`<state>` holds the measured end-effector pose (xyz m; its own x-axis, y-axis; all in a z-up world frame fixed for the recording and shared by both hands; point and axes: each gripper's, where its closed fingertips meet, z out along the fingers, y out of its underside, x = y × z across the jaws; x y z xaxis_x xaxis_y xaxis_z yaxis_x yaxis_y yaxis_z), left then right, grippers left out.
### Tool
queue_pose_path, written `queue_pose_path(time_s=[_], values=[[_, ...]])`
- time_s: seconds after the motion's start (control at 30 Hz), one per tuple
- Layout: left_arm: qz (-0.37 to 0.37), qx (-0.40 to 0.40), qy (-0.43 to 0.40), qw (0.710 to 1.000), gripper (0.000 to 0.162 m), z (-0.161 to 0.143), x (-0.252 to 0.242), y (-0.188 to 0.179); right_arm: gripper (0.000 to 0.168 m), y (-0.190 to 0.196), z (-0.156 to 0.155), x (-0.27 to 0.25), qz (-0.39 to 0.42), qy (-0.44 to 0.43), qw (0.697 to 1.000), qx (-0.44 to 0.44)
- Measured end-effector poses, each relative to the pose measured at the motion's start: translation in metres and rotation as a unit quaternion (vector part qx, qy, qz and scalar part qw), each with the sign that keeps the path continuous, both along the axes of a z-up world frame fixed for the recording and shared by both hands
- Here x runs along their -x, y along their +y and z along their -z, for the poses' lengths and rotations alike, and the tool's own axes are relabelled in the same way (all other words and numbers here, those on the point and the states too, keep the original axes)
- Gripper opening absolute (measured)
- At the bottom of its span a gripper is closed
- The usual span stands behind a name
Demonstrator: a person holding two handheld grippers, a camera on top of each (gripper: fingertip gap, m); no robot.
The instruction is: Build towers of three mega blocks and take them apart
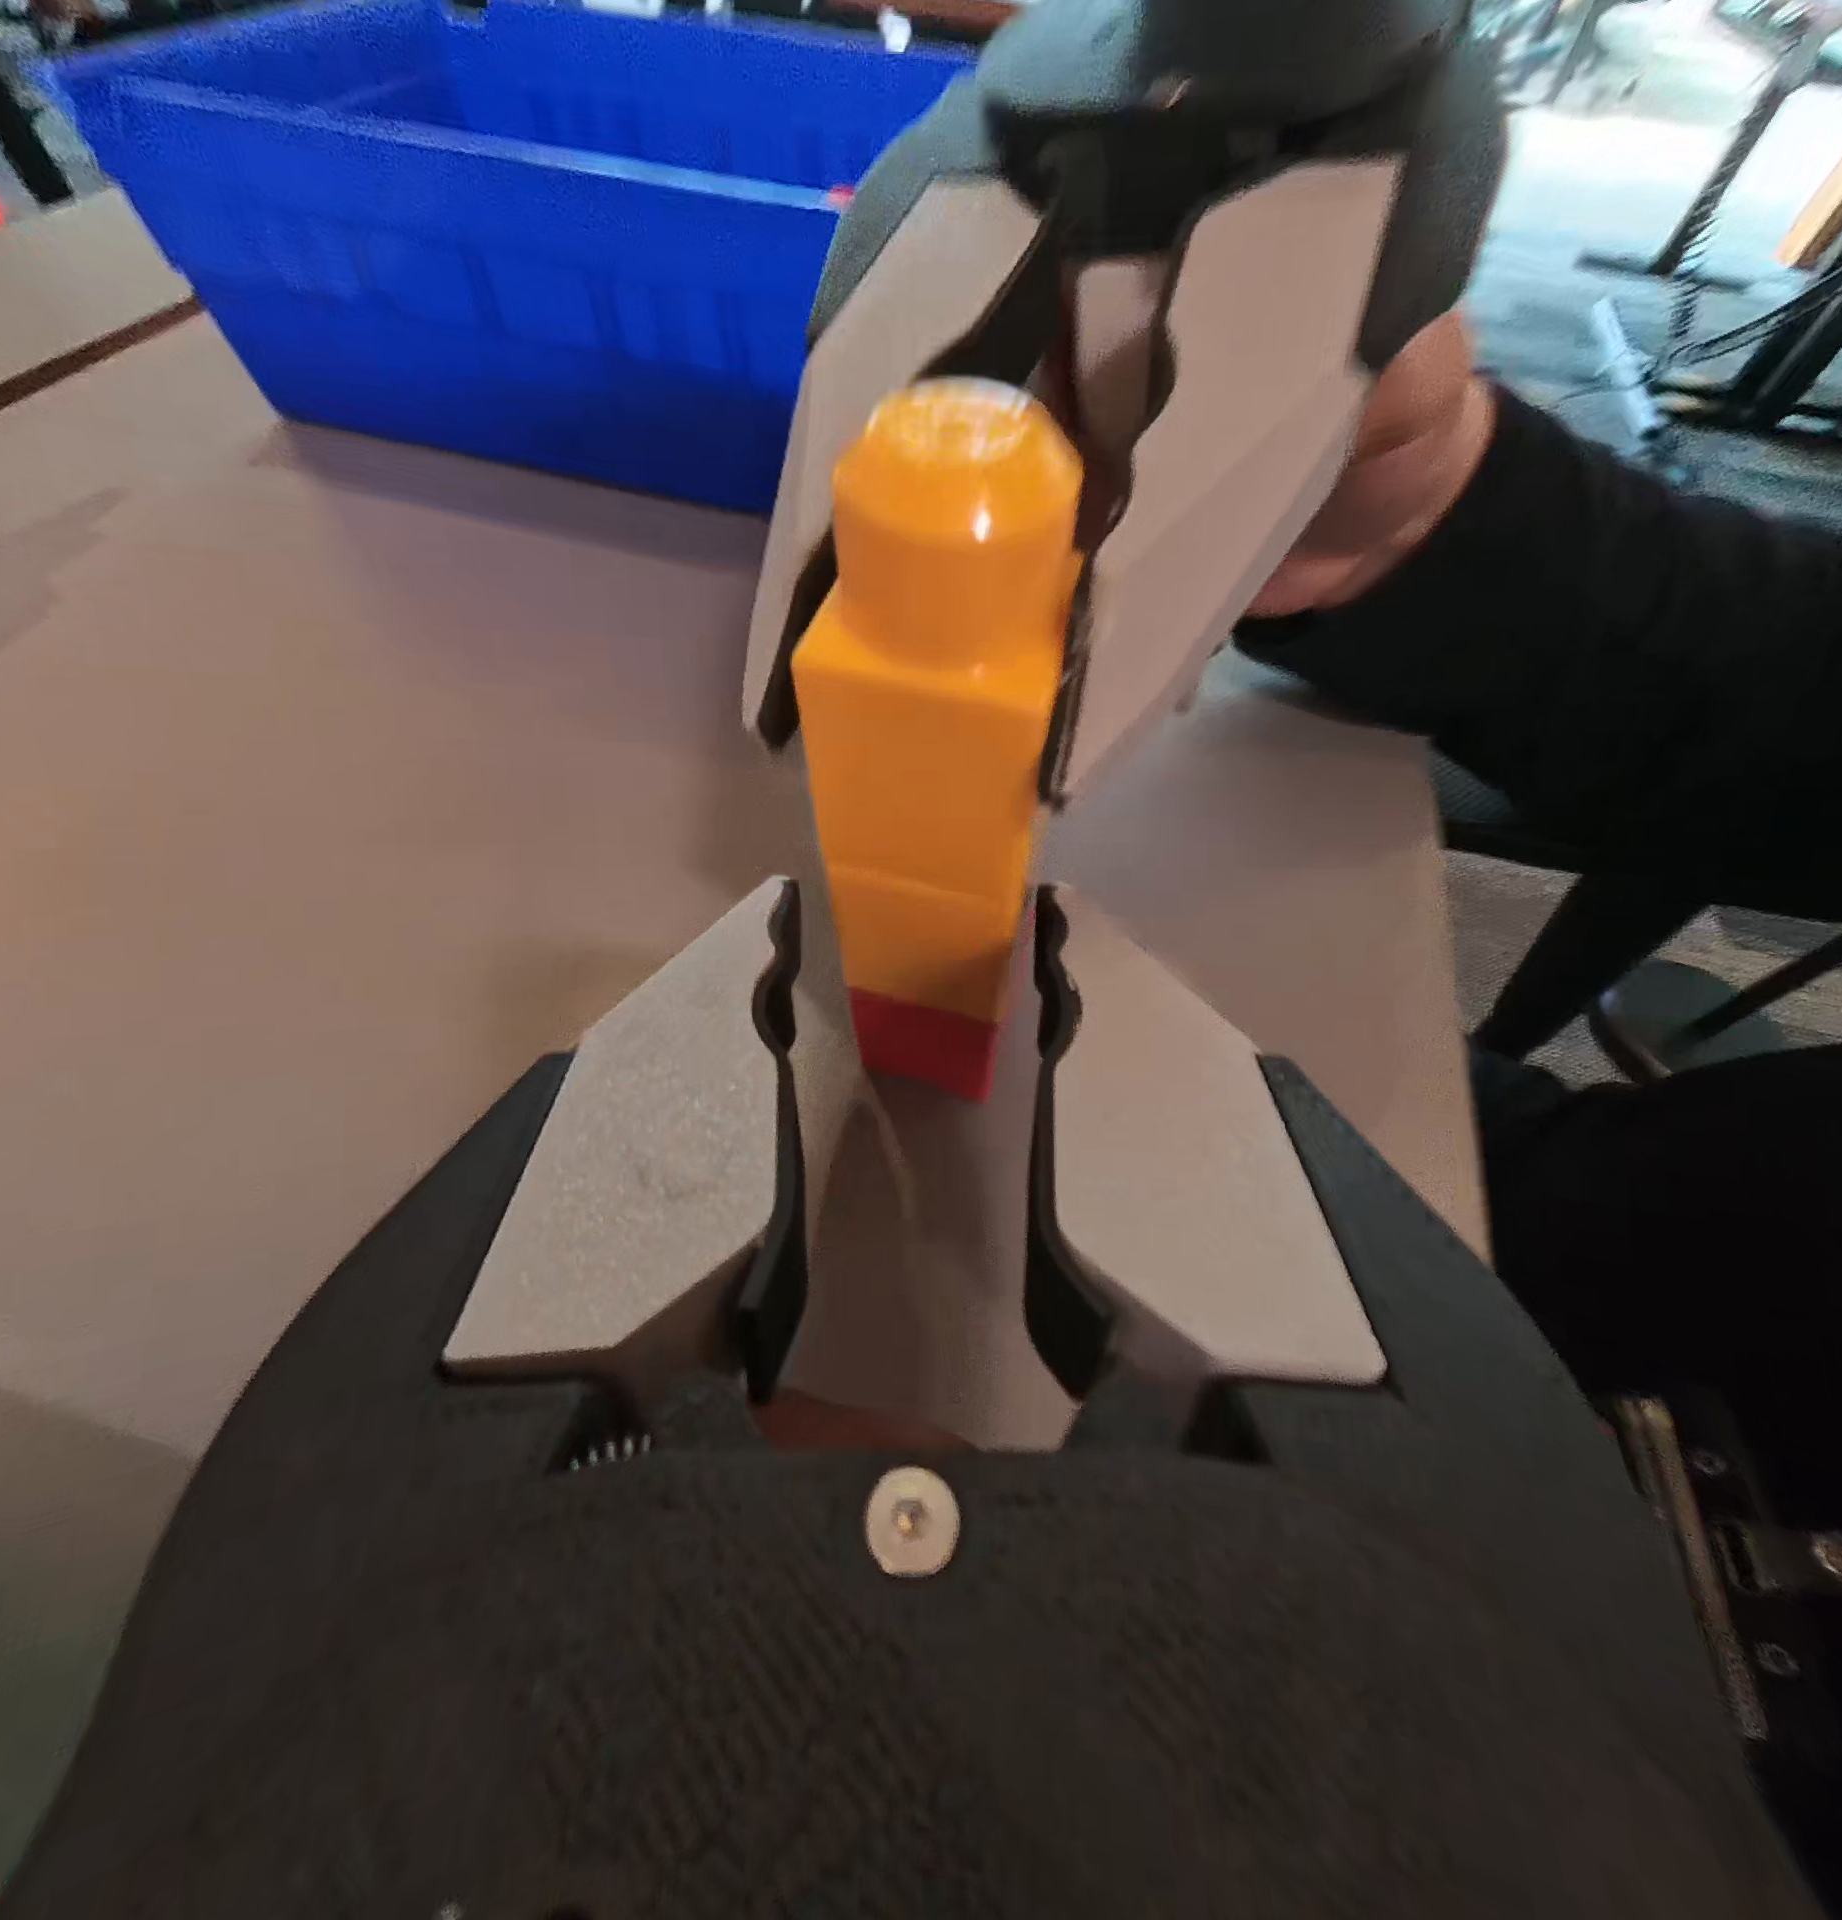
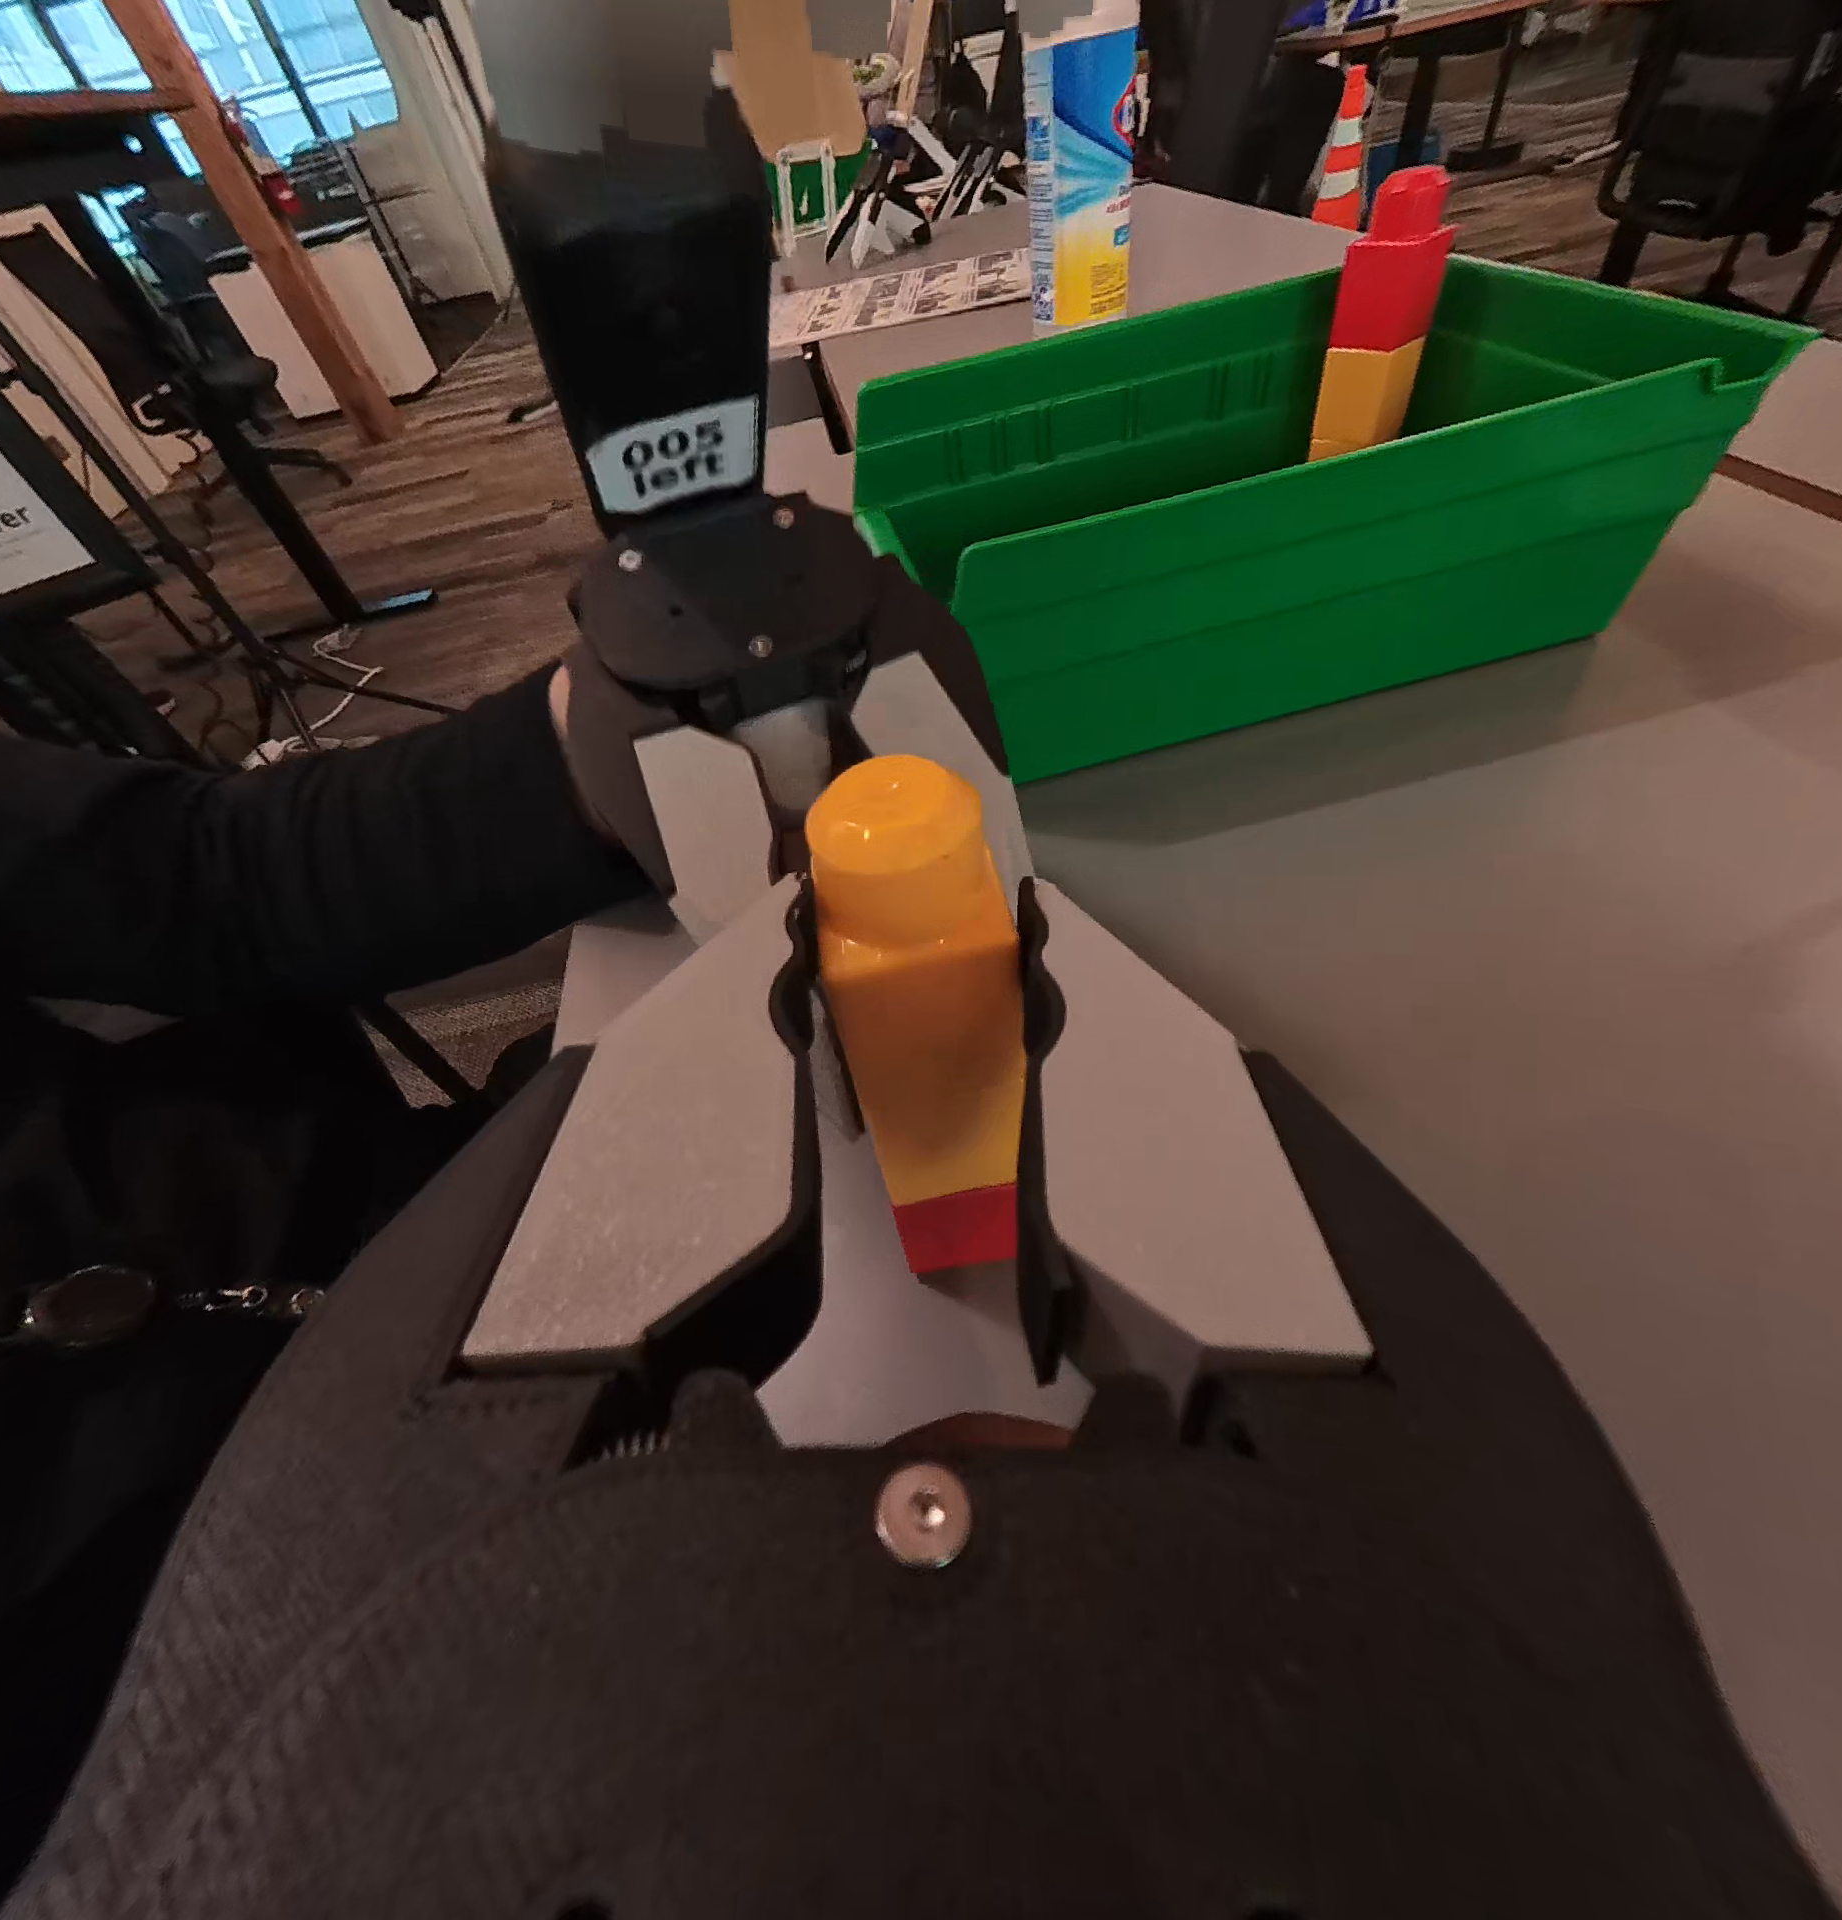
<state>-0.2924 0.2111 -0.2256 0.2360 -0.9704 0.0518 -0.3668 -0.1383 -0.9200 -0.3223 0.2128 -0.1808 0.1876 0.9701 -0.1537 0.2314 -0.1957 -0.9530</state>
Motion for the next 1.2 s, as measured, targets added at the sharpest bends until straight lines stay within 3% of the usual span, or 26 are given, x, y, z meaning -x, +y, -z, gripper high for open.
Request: queue_pose_path(time_s=[0.1, 0.4, 0.6, 0.93, 1.07, 1.2], values=[[-0.018, -0.012, 0.034, 0.999, 0.039, 0.011, -0.004, 0.006, 0.035, 0.006, -0.003, -0.003, 0.015, 0.013, 1.000, 0.001], [0.005, -0.002, -0.011, 1.000, 0.048, -0.001, -0.015, -0.006, 0.035, -0.004, -0.023, -0.003, -0.017, 0.083, 0.996, 0.030], [0.012, -0.004, -0.014, 1.000, 0.037, -0.003, -0.017, -0.008, 0.035, -0.005, -0.023, -0.004, -0.019, 0.079, 0.996, 0.022], [0.039, 0.021, -0.021, 0.999, 0.035, -0.005, -0.023, -0.018, 0.042, -0.017, -0.013, 0.000, -0.067, 0.070, 0.994, 0.057], [0.018, 0.015, -0.011, 1.000, 0.035, -0.001, -0.021, -0.011, 0.036, -0.011, -0.008, -0.001, -0.041, 0.039, 0.998, 0.029], [-0.085, -0.043, 0.022, 0.995, 0.034, 0.003, -0.015, 0.023, 0.034, 0.022, -0.006, -0.007, 0.073, 0.009, 0.997, 0.001]])
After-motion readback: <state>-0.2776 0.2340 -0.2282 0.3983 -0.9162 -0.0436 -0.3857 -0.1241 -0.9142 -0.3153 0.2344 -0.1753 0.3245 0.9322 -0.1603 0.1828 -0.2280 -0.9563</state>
